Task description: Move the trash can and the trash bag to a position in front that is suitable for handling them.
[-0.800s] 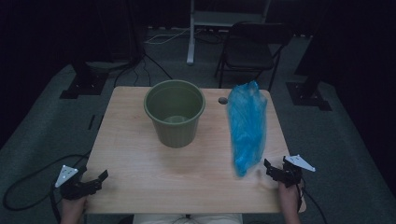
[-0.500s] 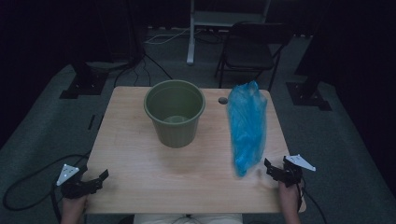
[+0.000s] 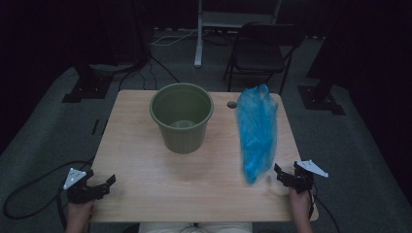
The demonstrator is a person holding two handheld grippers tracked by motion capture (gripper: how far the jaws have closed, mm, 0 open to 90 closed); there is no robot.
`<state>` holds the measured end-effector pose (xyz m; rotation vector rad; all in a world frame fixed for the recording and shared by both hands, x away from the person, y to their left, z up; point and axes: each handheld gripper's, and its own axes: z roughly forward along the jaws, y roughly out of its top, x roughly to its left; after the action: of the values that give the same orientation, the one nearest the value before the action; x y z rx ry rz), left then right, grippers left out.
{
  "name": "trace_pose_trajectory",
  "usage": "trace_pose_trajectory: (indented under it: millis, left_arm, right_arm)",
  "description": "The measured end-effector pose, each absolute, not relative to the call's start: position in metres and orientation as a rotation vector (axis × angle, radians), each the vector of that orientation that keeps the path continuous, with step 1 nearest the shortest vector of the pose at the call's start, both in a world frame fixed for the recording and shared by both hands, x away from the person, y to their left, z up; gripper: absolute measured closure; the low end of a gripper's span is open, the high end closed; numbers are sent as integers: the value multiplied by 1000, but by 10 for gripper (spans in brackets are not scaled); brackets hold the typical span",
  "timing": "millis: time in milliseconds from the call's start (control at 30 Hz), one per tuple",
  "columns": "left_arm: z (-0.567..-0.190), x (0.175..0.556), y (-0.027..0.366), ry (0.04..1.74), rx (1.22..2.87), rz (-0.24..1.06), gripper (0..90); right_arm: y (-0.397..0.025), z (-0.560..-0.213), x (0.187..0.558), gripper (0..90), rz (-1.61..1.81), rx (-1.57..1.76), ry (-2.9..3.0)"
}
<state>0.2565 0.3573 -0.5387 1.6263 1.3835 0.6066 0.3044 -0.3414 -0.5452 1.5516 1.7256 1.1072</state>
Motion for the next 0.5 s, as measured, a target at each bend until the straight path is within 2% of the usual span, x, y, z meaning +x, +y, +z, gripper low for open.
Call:
trace_pose_trajectory:
  millis: [367, 500]
  left_arm:
    - [-537, 271, 354, 1392, 1642, 617, 22]
    - [-532, 291, 350, 1381, 1640, 630, 22]
  right_arm:
    - [-325, -530, 324, 115, 1098, 1496, 1771]
    - [-309, -512, 350, 115, 1146, 1493, 1787]
